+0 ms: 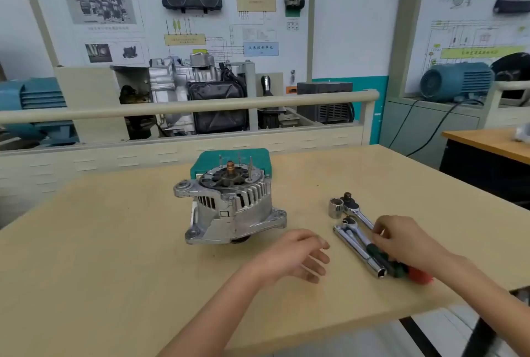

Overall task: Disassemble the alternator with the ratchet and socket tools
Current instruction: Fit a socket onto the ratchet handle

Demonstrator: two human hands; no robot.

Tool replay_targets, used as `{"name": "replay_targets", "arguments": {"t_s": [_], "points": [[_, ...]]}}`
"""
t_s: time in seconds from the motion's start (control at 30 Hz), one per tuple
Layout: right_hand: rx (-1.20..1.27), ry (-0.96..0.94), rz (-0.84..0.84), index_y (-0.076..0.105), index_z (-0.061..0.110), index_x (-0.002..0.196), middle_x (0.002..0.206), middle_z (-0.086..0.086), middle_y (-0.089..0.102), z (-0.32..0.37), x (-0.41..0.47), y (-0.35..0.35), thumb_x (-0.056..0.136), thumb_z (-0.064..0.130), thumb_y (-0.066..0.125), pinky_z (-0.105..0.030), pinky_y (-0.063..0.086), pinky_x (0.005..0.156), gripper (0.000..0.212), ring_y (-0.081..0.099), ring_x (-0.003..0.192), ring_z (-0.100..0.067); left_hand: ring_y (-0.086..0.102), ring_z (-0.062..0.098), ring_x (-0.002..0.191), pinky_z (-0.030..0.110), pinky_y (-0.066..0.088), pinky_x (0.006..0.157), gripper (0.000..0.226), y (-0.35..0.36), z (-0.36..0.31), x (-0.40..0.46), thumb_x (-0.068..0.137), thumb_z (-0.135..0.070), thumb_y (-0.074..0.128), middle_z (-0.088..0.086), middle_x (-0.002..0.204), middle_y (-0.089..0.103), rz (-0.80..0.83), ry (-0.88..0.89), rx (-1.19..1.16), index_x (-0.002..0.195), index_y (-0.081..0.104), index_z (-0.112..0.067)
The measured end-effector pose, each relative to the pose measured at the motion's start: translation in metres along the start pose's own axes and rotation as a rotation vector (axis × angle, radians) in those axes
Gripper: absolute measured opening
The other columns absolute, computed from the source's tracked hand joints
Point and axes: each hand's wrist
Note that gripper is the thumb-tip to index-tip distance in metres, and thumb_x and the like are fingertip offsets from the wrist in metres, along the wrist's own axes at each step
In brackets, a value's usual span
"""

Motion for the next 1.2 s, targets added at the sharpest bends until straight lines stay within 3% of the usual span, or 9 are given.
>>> {"name": "replay_targets", "arguments": {"t_s": [0.1,0.23,0.5,0.67,0.77,0.93,1.07,1.2], "points": [[-0.134,0.031,0.066,0.055,0.001,0.077,0.076,-0.01,0.053,-0.001,0.014,-0.001,0.088,0.028,0.056,-0.024,0.037,0.056,0.03,0.044,0.067,-0.013,0.061,0.012,0.06,0.023,0.054,0.058,0.014,0.009,-0.004,0.026,0.095,-0.02,0.048,0.004,0.083,0.064,-0.069,-0.008,0.019,0.097,0.06,-0.012],[-0.268,0.005,0.149,0.029,0.012,0.056,0.057,-0.001,0.03,0.007,0.023,0.003,0.087,0.033,0.055,-0.022,0.021,0.043,0.046,0.028,0.049,-0.01,0.051,0.009,0.048,0.021,0.047,0.047,0.012,0.022,-0.002,0.057,0.095,-0.018,0.049,0.002,0.071,0.056,-0.179,0.02,0.111,0.089,0.058,-0.014],[-0.316,0.021,0.198,0.03,0.013,0.061,0.064,0.001,0.034,0.012,0.04,0.007,0.088,0.025,0.052,-0.021,0.022,0.043,0.037,0.031,0.051,-0.009,0.048,0.011,0.046,0.022,0.047,0.043,0.015,0.02,0.007,0.07,0.093,-0.008,0.048,0.006,0.067,0.054,-0.23,-0.011,-0.111,0.086,0.061,-0.007],[-0.344,0.005,0.252,0.027,0.012,0.057,0.059,0.0,0.029,0.013,0.049,0.008,0.084,0.027,0.058,-0.023,0.021,0.043,0.044,0.027,0.049,-0.012,0.048,0.013,0.05,0.023,0.05,0.043,0.018,0.021,0.009,0.072,0.094,-0.007,0.045,0.006,0.068,0.053,-0.239,-0.006,-0.079,0.085,0.06,-0.008],[-0.283,0.002,0.203,0.027,0.012,0.057,0.058,0.0,0.028,0.009,0.051,-0.003,0.086,0.034,0.058,-0.023,0.018,0.042,0.048,0.026,0.049,-0.011,0.048,0.013,0.051,0.024,0.05,0.044,0.02,0.021,0.01,0.073,0.094,-0.006,0.043,0.007,0.07,0.052,-0.241,0.004,-0.063,0.085,0.061,-0.008],[-0.05,-0.006,0.101,0.028,0.013,0.052,0.05,-0.001,0.026,0.015,0.049,-0.027,0.085,0.03,0.058,-0.02,0.017,0.037,0.048,0.026,0.045,-0.014,0.051,0.013,0.051,0.027,0.053,0.047,0.021,0.019,0.012,0.074,0.097,-0.012,0.044,0.009,0.071,0.054,-0.244,0.04,-0.18,0.092,0.063,-0.005],[0.144,-0.065,0.161,0.036,0.014,0.05,0.044,0.004,0.032,0.04,0.035,-0.022,0.082,0.026,0.06,-0.013,0.024,0.034,0.042,0.031,0.035,-0.006,0.067,0.02,0.065,0.033,0.058,0.066,0.03,0.023,0.005,0.076,0.099,-0.028,0.046,0.011,0.076,0.068,-0.165,0.095,-0.407,0.104,0.062,-0.002],[0.192,-0.124,0.297,0.049,0.008,0.055,0.04,0.0,0.048,0.061,0.021,-0.004,0.081,0.016,0.052,-0.017,0.038,0.039,0.028,0.044,0.032,-0.007,0.068,0.013,0.06,0.026,0.055,0.054,0.026,0.027,0.002,0.075,0.099,-0.03,0.044,0.001,0.063,0.07,-0.187,0.091,-0.298,0.087,0.059,-0.012]]}}
Point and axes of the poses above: each hand's wrist, its own x-axis towards the middle knuckle, its own y-axis out of the palm, z = x × y
